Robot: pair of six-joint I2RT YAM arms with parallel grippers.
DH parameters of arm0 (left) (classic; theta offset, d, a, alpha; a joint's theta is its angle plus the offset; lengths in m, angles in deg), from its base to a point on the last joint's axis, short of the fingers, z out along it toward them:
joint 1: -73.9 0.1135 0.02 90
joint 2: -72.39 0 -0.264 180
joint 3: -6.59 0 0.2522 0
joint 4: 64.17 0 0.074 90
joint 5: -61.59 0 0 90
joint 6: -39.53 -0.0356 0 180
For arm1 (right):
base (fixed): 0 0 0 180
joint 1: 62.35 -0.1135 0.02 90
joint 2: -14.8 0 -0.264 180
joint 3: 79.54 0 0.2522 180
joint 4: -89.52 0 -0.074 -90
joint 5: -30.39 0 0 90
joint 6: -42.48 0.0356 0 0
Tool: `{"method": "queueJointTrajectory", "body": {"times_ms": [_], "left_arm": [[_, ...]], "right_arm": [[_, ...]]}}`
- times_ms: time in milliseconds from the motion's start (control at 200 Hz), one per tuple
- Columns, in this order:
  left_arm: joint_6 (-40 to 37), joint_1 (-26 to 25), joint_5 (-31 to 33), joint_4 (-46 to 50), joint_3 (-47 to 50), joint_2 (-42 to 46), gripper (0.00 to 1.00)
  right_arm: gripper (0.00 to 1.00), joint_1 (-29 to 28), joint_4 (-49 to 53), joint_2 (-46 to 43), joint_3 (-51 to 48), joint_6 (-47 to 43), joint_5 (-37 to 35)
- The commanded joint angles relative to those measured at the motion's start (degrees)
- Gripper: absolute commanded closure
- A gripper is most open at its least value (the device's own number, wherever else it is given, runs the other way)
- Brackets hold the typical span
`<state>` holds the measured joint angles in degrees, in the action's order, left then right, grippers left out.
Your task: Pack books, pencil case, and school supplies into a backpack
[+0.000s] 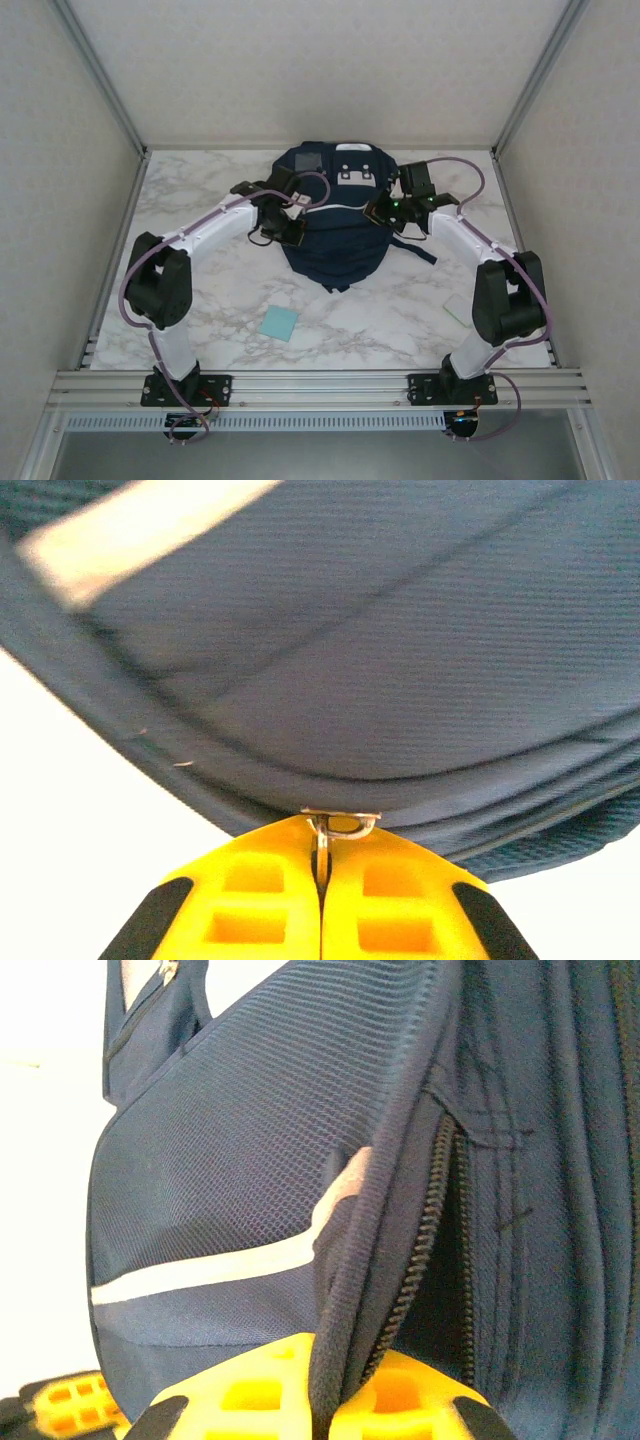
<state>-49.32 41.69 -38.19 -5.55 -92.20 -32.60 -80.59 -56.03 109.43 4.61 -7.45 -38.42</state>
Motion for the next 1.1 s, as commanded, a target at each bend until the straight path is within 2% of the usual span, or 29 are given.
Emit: {"method": "queueJointTrajectory", "body": {"times_ms": [0, 90, 210, 395, 606, 831, 991, 1091], "left_arm": [[-8.0, 2.7, 6.9, 5.7, 0.8, 3.3, 1.0], [-12.9, 4.6, 11.6, 3.0, 1.7, 3.4, 1.0], [-20.4, 7.5, 11.3, 0.6, 1.7, 2.6, 1.0], [-34.9, 10.0, 7.4, -10.8, 7.1, 3.8, 1.0], [-39.5, 14.9, 3.0, -6.6, -2.7, -4.1, 1.0], [-36.6, 15.6, 5.5, -15.6, -7.2, -8.9, 0.99], [-28.9, 15.6, 17.2, -15.9, -14.8, -14.7, 0.91], [-23.1, 15.6, 19.7, -15.5, -16.8, -14.9, 0.83]], "right_arm": [[1.0, 1.3, 5.5, 1.9, 5.2, -12.9, 2.1], [1.0, 1.6, 9.7, 4.2, 7.7, -18.7, 2.4], [1.0, 2.1, 12.2, 5.7, 9.4, -23.5, 3.9], [1.0, 2.3, 14.2, 5.9, 10.8, -29.9, 8.5], [1.0, 2.3, 17.8, 6.8, 12.6, -36.7, 12.7], [1.0, 2.2, 20.1, 7.4, 12.6, -40.3, 13.9], [1.0, 2.0, 19.9, 7.2, 12.3, -40.3, 14.1], [1.0, 1.5, 19.1, 6.6, 12.2, -39.7, 13.2]]}}
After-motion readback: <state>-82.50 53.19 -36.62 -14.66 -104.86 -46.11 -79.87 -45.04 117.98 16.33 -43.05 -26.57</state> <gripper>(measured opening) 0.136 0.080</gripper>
